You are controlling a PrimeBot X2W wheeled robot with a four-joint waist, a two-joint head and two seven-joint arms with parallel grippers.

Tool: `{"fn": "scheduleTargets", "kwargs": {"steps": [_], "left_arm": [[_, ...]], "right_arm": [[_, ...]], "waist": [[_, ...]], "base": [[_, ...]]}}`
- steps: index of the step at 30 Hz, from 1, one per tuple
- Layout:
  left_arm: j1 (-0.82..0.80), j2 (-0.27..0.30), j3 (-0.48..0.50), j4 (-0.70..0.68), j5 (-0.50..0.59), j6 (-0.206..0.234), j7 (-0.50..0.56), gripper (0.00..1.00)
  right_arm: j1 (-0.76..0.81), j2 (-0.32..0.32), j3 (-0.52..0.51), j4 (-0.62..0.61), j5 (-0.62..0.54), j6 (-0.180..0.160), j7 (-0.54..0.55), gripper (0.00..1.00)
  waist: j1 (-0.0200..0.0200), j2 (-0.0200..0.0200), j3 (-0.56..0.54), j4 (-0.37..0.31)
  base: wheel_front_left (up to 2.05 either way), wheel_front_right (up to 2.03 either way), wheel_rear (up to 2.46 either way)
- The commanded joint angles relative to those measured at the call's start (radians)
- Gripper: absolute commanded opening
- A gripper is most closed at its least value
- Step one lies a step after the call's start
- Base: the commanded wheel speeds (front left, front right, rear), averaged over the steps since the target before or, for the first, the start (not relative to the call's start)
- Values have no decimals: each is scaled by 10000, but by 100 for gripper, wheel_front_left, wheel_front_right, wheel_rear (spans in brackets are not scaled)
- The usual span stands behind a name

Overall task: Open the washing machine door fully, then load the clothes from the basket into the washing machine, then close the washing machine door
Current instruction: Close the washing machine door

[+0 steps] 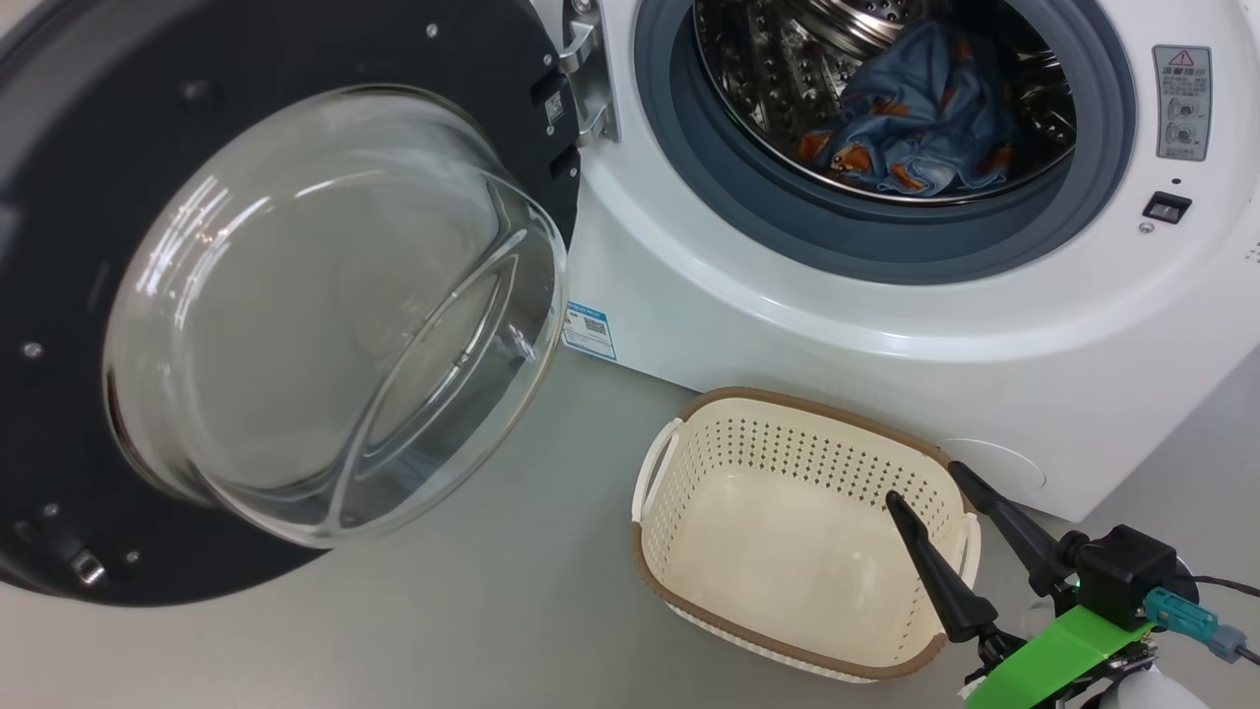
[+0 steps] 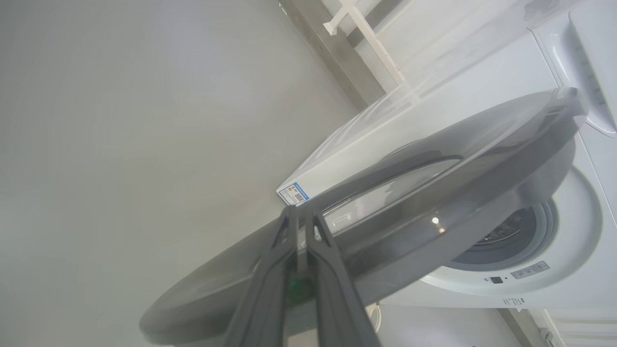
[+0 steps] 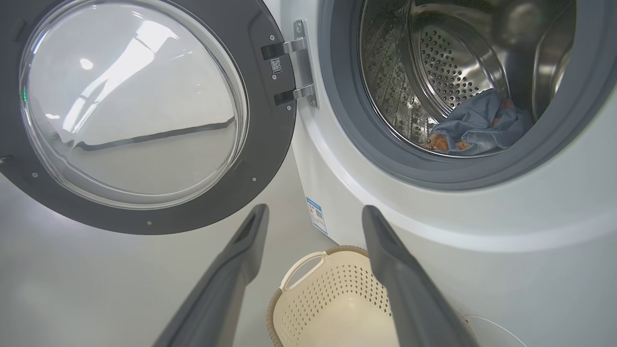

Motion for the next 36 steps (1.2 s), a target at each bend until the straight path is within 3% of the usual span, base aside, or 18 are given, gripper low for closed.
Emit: {"fn": "scheduleTargets", "kwargs": {"steps": [1, 18, 36], "left_arm": [[131, 491, 124, -432, -163, -54, 317, 0], [1346, 375, -171, -2275, -985, -74, 1700, 0], [2242, 132, -799, -4305, -1722, -78, 2569, 0]], "right_arm": [[-125, -111, 91, -195, 73, 46, -80, 100], [170, 83, -226, -185, 48, 46, -80, 100], [810, 323, -736, -230, -51, 46, -80, 100]], "waist": [[1, 0, -39, 1], [1, 0, -706, -245], [1, 0, -1351, -1209]], "base": [[0, 0, 0], [0, 0, 0], [0, 0, 0]]}}
